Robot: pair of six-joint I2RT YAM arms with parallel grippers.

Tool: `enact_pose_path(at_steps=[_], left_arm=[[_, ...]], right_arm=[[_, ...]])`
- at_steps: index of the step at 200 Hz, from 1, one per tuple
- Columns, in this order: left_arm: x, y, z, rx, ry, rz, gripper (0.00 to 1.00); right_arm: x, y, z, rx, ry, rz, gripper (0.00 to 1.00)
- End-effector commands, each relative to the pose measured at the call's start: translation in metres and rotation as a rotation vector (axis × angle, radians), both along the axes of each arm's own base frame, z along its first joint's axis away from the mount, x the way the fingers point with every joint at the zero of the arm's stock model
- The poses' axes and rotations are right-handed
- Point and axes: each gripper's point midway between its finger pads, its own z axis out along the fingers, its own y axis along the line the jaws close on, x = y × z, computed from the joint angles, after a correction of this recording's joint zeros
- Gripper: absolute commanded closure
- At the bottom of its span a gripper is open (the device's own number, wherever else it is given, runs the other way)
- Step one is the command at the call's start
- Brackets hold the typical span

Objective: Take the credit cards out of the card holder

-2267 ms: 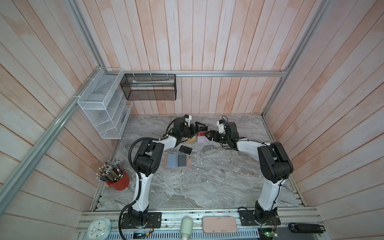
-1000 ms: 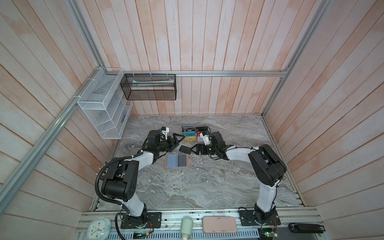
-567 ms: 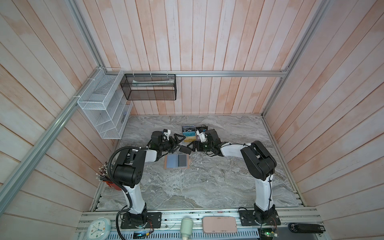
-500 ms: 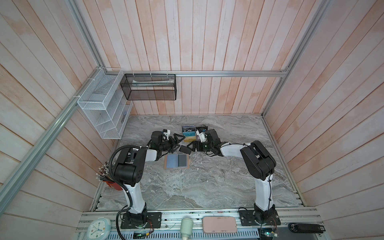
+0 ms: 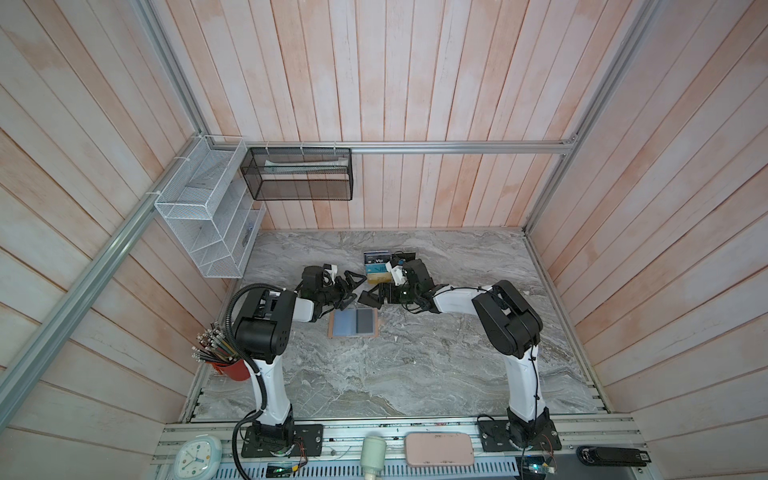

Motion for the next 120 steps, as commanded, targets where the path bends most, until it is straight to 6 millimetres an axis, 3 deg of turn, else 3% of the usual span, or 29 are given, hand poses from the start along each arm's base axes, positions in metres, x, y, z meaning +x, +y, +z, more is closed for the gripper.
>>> enact_pose_path(at_steps=[1,120], left_arm=[[0.000,0.001,-0.013,-0.015,0.015,-0.001,0.00],[-0.021,-0.006,-0.027,-0.040,0.053,-0.025,0.00]], right_arm=[[-0.010,0.003,-0.022,-0.023,0.056,0.000,0.05],[-0.039,-0.005,-0.003,0.043,0.051,-0.010,0.05]])
